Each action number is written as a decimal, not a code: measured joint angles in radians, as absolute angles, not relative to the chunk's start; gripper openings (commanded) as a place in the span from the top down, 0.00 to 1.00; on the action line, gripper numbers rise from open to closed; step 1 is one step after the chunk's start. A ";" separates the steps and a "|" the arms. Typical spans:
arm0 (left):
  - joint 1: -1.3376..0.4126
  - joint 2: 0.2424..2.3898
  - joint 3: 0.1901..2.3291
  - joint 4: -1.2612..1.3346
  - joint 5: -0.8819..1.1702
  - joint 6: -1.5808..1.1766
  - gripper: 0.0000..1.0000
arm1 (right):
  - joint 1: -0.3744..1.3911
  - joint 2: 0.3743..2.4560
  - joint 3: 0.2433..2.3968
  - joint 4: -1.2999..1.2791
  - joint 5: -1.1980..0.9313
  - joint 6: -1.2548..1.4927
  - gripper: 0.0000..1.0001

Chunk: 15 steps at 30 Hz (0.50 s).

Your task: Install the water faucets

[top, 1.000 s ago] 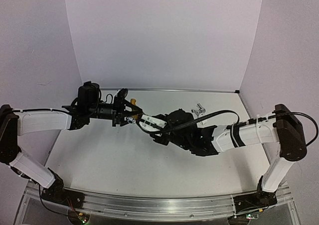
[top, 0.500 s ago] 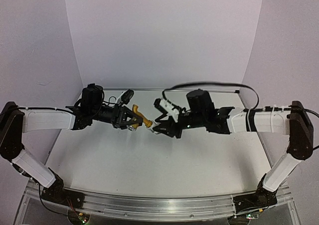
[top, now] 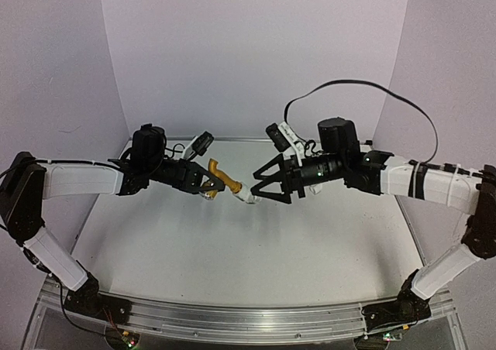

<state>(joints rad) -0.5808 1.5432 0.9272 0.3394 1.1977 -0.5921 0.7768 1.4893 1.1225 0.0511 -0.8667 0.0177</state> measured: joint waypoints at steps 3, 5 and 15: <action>-0.579 1.544 0.921 0.341 1.133 -0.693 1.00 | 0.836 1.428 1.058 0.068 -0.708 -0.095 0.12; -0.579 1.536 0.907 0.340 1.106 -0.735 1.00 | 0.869 1.435 1.033 0.092 -0.625 -0.156 0.11; -0.580 1.455 0.860 0.342 1.071 -0.820 1.00 | 0.889 1.625 1.003 0.274 -0.458 -0.235 0.26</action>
